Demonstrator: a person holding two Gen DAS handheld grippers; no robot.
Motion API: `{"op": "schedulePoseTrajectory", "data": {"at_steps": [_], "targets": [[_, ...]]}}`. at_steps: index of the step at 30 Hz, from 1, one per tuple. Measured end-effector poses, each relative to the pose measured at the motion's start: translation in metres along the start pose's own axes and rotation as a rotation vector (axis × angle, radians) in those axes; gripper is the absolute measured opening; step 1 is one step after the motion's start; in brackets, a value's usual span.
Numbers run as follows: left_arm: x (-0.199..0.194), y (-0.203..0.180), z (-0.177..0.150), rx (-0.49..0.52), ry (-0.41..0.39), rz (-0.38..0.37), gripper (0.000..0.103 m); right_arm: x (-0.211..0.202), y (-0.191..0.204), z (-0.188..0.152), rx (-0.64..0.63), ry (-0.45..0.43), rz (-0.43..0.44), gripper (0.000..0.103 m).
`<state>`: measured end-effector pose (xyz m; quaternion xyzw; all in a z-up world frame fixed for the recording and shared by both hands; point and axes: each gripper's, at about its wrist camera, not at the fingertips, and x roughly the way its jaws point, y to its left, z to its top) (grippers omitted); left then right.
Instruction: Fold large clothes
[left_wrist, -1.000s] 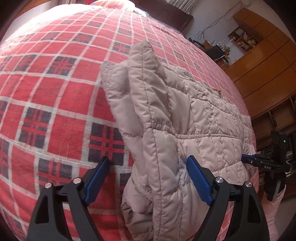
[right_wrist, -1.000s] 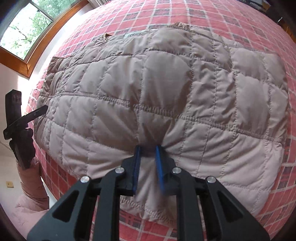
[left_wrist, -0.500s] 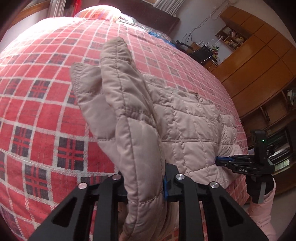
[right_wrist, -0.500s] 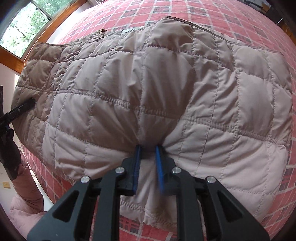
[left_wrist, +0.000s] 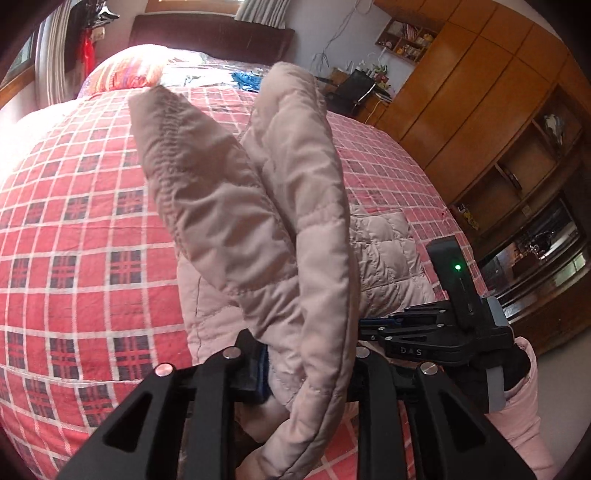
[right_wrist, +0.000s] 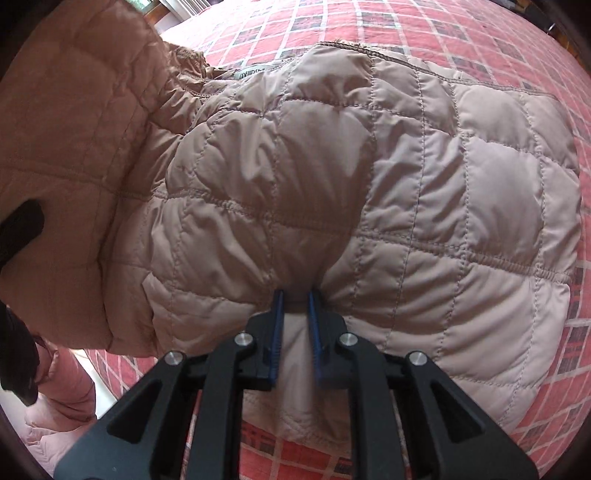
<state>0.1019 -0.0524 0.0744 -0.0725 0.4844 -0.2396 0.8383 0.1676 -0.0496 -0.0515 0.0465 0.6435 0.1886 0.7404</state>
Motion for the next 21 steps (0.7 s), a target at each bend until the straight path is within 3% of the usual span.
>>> {"op": "schedulePoseTrajectory", "data": {"at_steps": [8,17,18,21], "targets": [[0.062,-0.033,-0.006,0.076,0.096,-0.071,0.031,-0.008,-0.027,-0.004,0.059,0.0,0.074,0.006],[0.08,-0.023,-0.015,0.069,0.073,-0.13,0.04,-0.03,-0.061,-0.007,0.124,-0.005,0.132,0.009],[0.081,-0.024,-0.013,0.073,0.074,-0.132,0.043,-0.033,-0.061,-0.005,0.122,-0.012,0.127,0.01],[0.076,-0.034,-0.011,0.084,0.076,-0.187,0.066,-0.045,-0.065,-0.006,0.128,-0.04,0.118,0.014]]}}
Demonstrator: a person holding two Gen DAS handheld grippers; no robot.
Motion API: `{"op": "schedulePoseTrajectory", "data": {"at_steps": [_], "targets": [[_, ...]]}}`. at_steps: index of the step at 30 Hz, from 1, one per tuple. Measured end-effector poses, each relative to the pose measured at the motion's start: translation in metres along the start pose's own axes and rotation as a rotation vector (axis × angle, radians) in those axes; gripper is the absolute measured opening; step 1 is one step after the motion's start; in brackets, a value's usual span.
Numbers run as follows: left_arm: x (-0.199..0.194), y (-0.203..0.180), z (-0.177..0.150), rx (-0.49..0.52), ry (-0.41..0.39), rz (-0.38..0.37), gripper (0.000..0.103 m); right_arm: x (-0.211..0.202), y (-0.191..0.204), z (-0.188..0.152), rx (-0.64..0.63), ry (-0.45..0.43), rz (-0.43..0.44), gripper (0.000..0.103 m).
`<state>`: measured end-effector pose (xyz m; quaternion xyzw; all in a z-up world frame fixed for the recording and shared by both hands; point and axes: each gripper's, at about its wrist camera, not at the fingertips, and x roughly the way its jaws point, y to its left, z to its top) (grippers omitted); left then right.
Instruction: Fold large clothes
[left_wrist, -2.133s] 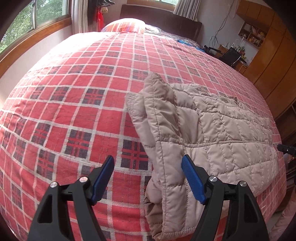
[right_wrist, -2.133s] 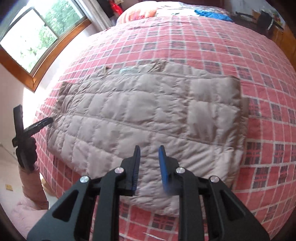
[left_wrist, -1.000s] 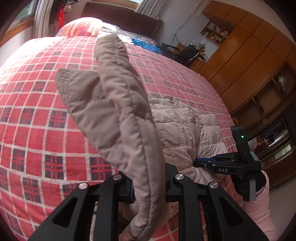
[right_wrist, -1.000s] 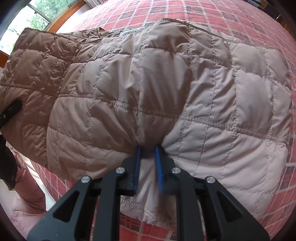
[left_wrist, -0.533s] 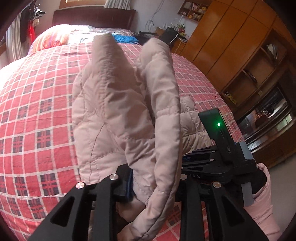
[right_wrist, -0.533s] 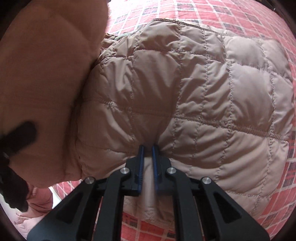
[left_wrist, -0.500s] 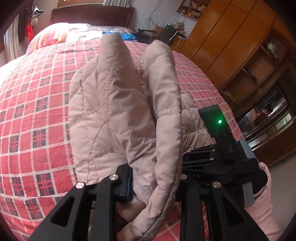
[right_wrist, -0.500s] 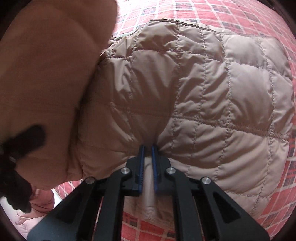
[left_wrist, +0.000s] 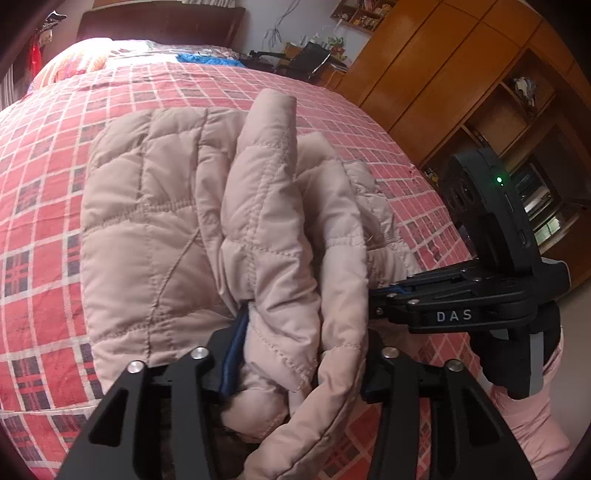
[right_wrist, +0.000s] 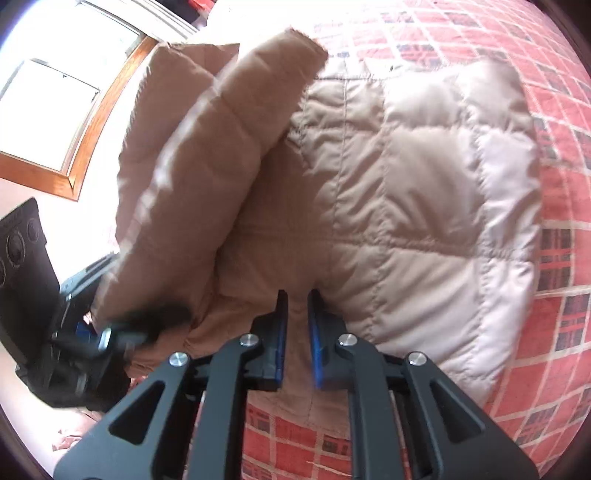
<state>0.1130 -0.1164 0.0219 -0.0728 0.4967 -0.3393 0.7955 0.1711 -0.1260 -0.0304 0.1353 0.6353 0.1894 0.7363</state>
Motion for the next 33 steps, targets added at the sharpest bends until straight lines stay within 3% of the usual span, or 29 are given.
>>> {"op": "schedulePoseTrajectory", "data": {"at_steps": [4,9,14,17,19,21,23,26,29,33], "targets": [[-0.021,-0.004,0.001,-0.004,-0.022,-0.051,0.076,-0.018,-0.012,0.003,0.019,-0.034,-0.006,0.018],[-0.048,0.014,0.009,-0.122,-0.033,-0.203,0.078,-0.034,-0.028,-0.002,0.029,-0.055,-0.028,0.024],[-0.069,0.016,0.019,-0.112,-0.038,-0.281,0.077,-0.031,-0.028,0.002,0.034,-0.054,-0.033,0.024],[-0.083,0.014,0.02,-0.07,-0.076,-0.141,0.077,-0.023,-0.017,0.003,0.041,-0.063,-0.031,0.025],[-0.085,0.013,0.019,-0.054,-0.083,-0.021,0.077,-0.027,-0.015,-0.001,0.042,-0.08,-0.032,0.032],[-0.085,0.025,0.016,-0.058,-0.094,0.112,0.077,-0.036,-0.019,0.0,0.045,-0.101,-0.026,0.046],[-0.085,0.039,0.01,-0.079,-0.102,0.214,0.077,-0.047,-0.022,0.002,0.047,-0.126,-0.015,0.047],[-0.084,0.053,0.002,-0.108,-0.106,0.281,0.077,-0.061,-0.019,0.003,0.047,-0.148,0.028,0.048],[-0.082,0.06,-0.007,-0.116,-0.102,0.341,0.077,-0.067,-0.01,0.006,0.041,-0.139,0.095,0.058],[-0.079,0.06,-0.02,-0.1,-0.091,0.336,0.077,-0.058,0.01,0.016,0.029,-0.103,0.134,0.058]]}}
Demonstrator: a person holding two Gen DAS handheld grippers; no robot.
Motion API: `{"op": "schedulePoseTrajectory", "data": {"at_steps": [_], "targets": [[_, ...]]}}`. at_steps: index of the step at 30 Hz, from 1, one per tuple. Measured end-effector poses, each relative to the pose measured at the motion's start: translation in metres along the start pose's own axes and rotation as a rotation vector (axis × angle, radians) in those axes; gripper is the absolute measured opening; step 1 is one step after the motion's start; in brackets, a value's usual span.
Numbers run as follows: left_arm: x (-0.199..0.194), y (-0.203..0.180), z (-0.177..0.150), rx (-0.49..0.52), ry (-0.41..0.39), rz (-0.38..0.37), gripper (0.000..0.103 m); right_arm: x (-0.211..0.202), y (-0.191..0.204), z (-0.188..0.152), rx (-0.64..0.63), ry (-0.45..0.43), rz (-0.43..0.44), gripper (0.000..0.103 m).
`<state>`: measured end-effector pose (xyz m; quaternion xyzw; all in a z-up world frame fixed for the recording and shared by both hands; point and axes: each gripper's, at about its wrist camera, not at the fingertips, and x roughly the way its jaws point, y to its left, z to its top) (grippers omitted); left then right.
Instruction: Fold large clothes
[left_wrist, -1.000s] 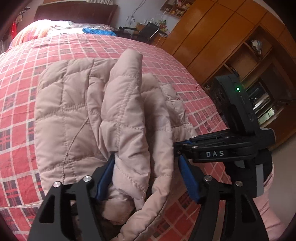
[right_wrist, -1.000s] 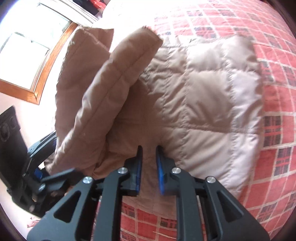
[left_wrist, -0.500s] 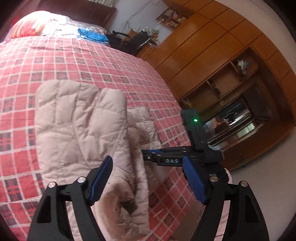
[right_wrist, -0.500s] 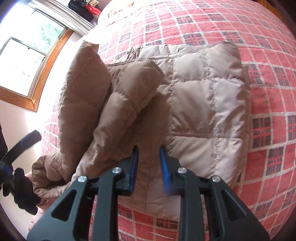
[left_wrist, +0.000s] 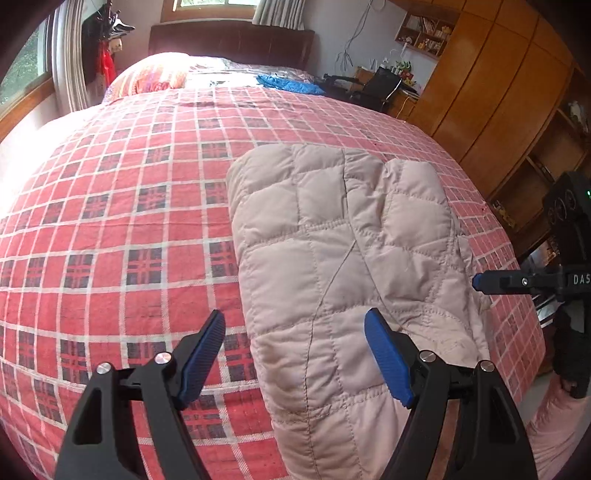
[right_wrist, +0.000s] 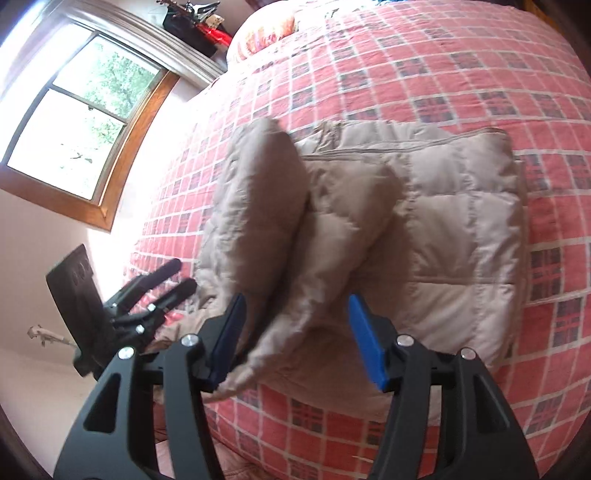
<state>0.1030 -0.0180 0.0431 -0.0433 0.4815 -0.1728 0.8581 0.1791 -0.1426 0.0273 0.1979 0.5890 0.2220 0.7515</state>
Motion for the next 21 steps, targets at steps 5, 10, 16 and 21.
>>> {"op": "schedulePoseTrajectory", "data": {"at_steps": [5,10,16,21], "targets": [[0.001,-0.023,-0.013,0.067,-0.014,0.023,0.077,0.018,0.017,0.006,0.008,0.031,0.0,0.066],[0.012,-0.043,-0.023,0.124,-0.001,0.046,0.077,0.036,0.031,0.01,0.025,0.057,-0.019,0.067],[0.016,-0.04,-0.026,0.112,0.0,0.043,0.077,0.046,0.019,0.001,0.067,0.081,-0.072,0.068],[0.015,-0.042,-0.028,0.12,-0.01,0.045,0.077,0.044,0.003,-0.013,0.085,0.109,-0.08,0.071]]}}
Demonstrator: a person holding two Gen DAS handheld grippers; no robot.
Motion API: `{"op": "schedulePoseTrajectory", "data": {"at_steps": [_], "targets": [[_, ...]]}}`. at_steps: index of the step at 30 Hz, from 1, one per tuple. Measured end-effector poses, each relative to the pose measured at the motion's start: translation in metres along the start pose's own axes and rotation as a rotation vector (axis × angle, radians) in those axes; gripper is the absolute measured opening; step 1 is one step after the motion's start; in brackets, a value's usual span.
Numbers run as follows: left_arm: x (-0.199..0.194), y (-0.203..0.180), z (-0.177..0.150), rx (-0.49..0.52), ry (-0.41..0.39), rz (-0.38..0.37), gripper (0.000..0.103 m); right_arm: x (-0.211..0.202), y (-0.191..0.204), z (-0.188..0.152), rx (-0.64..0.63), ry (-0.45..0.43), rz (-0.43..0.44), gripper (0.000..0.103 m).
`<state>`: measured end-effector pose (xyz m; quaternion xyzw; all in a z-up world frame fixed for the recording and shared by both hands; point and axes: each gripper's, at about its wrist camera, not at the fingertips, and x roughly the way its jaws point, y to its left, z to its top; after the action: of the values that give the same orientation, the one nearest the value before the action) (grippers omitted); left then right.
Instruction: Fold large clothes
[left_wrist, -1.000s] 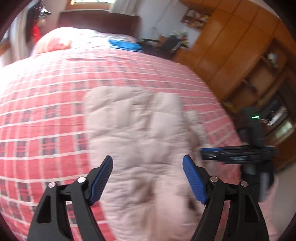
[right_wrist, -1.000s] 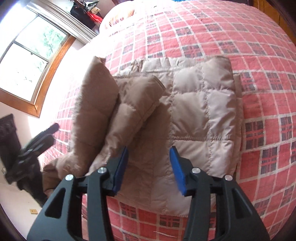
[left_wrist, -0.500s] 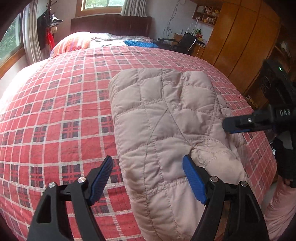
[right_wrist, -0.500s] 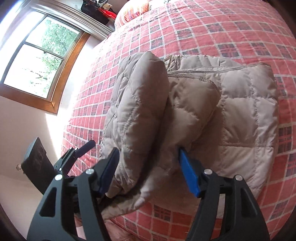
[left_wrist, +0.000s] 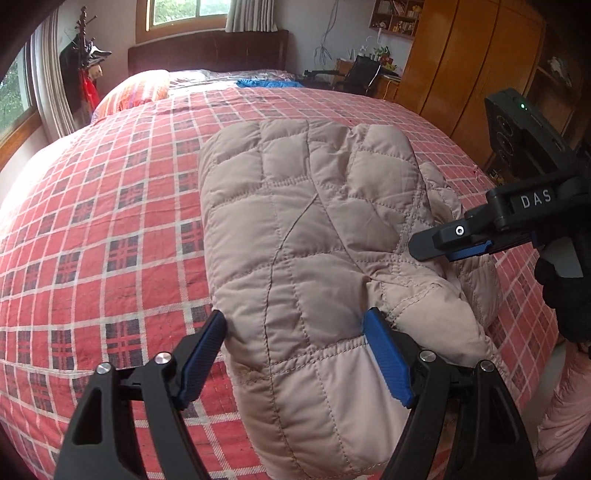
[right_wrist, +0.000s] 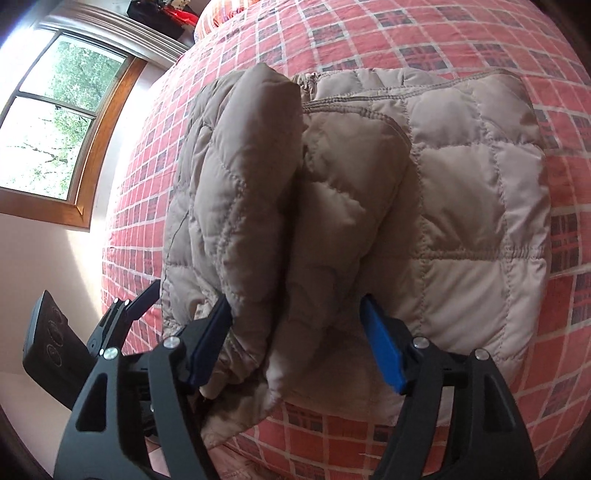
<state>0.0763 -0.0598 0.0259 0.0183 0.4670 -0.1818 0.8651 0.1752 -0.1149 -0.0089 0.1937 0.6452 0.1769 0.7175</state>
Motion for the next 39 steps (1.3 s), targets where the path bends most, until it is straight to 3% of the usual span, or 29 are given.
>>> {"op": "schedulePoseTrajectory", "data": {"at_steps": [7,10,12,14,17,21,28,39], "targets": [[0.001,-0.001,0.0,0.005,-0.002,0.008,0.077,0.017,0.008,0.009,0.008,0.014,0.057,0.07],[0.001,-0.003,0.0,0.009,-0.001,0.014,0.077,0.022,0.018,0.017,-0.016,0.014,0.034,0.059],[0.002,-0.004,0.0,0.008,-0.001,0.016,0.077,0.023,0.025,0.018,-0.03,-0.001,0.023,0.038],[0.003,-0.005,0.0,0.011,0.0,0.017,0.077,0.022,0.036,0.018,-0.067,-0.024,0.014,0.025],[0.001,-0.002,0.001,0.006,0.001,0.005,0.078,0.02,0.056,0.015,-0.14,-0.06,-0.005,0.016],[-0.013,0.018,0.004,-0.054,-0.006,-0.068,0.078,0.008,0.071,0.01,-0.21,-0.101,-0.01,0.013],[-0.036,0.048,0.013,-0.128,-0.071,-0.024,0.078,-0.034,0.076,0.006,-0.265,-0.18,-0.006,0.013],[-0.021,0.021,0.024,-0.075,-0.047,-0.025,0.078,-0.106,0.03,0.009,-0.214,-0.279,-0.018,0.012]]}}
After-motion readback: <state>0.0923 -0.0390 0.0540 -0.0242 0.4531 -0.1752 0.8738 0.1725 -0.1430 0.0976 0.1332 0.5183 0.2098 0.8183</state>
